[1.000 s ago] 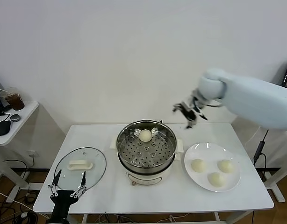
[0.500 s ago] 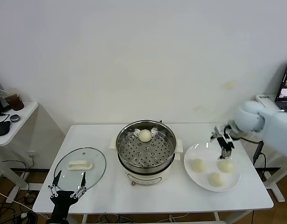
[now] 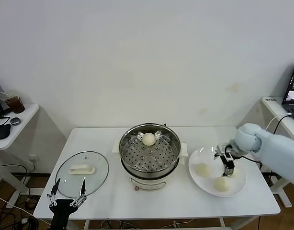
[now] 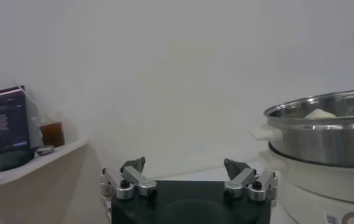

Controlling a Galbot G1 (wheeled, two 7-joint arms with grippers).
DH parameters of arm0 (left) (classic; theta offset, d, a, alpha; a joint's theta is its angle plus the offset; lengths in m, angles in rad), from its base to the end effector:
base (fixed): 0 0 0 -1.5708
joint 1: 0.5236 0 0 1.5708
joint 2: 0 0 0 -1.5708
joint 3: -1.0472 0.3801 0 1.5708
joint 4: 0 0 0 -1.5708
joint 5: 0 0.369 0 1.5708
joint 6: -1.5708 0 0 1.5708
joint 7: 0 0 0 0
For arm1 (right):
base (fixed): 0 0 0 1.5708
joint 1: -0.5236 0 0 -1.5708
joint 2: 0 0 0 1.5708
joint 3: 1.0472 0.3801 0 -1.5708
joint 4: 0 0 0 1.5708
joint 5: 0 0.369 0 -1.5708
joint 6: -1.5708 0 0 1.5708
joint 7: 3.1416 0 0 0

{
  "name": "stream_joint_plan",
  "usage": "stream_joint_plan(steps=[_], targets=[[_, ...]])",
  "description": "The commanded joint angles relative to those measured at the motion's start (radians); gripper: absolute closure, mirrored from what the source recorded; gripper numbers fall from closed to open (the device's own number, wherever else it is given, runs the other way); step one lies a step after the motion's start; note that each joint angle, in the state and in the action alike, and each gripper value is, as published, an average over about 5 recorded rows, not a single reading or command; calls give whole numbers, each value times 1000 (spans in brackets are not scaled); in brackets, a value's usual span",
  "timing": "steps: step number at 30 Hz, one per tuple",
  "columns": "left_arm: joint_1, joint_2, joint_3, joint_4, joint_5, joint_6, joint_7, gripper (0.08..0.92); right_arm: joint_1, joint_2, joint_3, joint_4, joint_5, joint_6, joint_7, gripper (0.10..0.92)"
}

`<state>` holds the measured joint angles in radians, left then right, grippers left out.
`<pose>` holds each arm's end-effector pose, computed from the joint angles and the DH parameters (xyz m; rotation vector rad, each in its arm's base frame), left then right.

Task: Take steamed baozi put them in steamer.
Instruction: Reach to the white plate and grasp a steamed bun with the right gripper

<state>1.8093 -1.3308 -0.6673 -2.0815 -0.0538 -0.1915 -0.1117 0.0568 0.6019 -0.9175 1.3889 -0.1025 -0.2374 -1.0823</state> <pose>0.1041 0.0923 -0.3524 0.1068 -3.0906 -0.3466 0.5120 -0.1646 -0.2054 1.2905 -1.2859 1.4381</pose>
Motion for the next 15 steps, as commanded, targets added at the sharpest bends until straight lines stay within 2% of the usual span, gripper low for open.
stream_joint_plan(steps=[1,15], targets=[[1,-1,-8,0,5,-2,0,177,-96,114,76,-92,-52,23,20,203],[-5,-2,-14,12,4,-6,-1,177,-106,205,87,-183,-87,9,13,203]])
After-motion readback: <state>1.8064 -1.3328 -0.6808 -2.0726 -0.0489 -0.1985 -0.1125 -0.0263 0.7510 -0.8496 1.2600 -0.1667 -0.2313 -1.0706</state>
